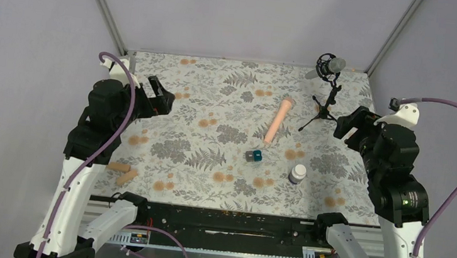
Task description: Sort the pills into containers
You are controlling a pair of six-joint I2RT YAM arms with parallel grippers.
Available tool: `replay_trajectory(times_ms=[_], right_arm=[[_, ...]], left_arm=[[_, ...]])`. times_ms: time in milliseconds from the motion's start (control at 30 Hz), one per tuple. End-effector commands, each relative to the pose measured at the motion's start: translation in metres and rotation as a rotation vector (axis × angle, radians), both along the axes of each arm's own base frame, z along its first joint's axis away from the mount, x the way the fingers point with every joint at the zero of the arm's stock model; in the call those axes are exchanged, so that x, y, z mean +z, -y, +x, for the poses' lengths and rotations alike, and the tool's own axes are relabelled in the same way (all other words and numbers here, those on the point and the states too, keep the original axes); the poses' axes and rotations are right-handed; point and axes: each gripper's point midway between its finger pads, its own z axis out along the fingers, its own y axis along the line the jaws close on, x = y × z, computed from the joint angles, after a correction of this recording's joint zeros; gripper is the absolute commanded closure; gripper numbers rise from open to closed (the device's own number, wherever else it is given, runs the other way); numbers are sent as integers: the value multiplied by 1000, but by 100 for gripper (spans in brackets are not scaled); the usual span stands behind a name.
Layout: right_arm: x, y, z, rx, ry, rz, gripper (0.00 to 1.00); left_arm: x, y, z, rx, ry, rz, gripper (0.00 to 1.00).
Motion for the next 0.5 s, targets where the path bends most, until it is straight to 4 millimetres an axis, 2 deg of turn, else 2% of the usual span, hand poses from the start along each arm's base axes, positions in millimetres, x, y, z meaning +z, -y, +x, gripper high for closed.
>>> replay_trajectory(times_ms=[0, 167, 267, 367, 467], right_arm=[[9, -6, 6, 35, 26, 5, 20], [0, -29, 16, 154, -14, 23, 16], [-18, -48, 31, 227, -65, 67, 16], [-46, -63, 45, 268, -159, 124, 24], [-76, -84, 58, 309, -227, 191, 41]], left_arm=[[26, 13, -4, -78, 85, -44, 1], [27, 24, -6, -126, 119, -92, 1], [26, 37, -7, -198, 137, -123, 1], [16, 46, -7, -246, 120, -142, 1], [1, 59, -7, -305, 91, -187, 1]])
